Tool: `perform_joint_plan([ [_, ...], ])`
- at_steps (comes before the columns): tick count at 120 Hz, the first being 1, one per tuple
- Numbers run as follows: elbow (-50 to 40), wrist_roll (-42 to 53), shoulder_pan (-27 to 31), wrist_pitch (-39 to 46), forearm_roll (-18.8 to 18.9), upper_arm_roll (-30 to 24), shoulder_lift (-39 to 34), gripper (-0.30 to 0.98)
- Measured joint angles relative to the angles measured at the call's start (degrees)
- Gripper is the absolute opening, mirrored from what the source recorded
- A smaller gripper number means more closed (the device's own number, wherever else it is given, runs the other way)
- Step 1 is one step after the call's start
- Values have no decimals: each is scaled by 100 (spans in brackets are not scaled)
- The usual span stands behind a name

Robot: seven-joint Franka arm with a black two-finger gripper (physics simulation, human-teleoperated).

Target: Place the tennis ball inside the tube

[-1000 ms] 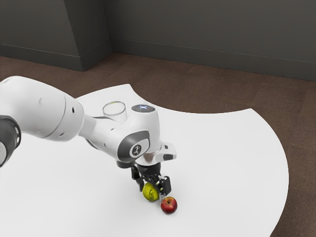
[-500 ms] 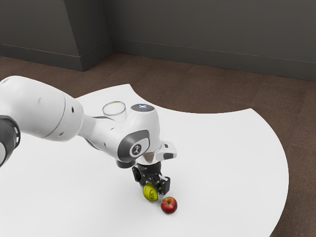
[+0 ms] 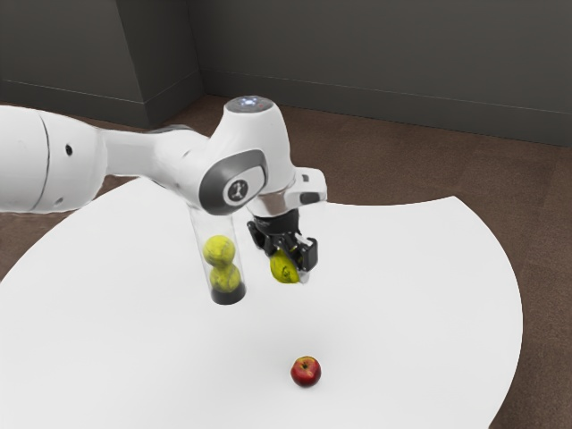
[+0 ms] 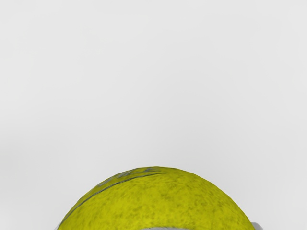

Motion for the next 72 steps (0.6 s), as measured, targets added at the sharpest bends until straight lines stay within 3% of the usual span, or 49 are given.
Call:
perform_joint_plan([
  [14,964,-38,4,-880,132,272,-140,33],
  [30,1225,-62,394,-1583,180,412,-345,33],
  [72,2096,-76,1154,-2254,405,417,-75,33],
])
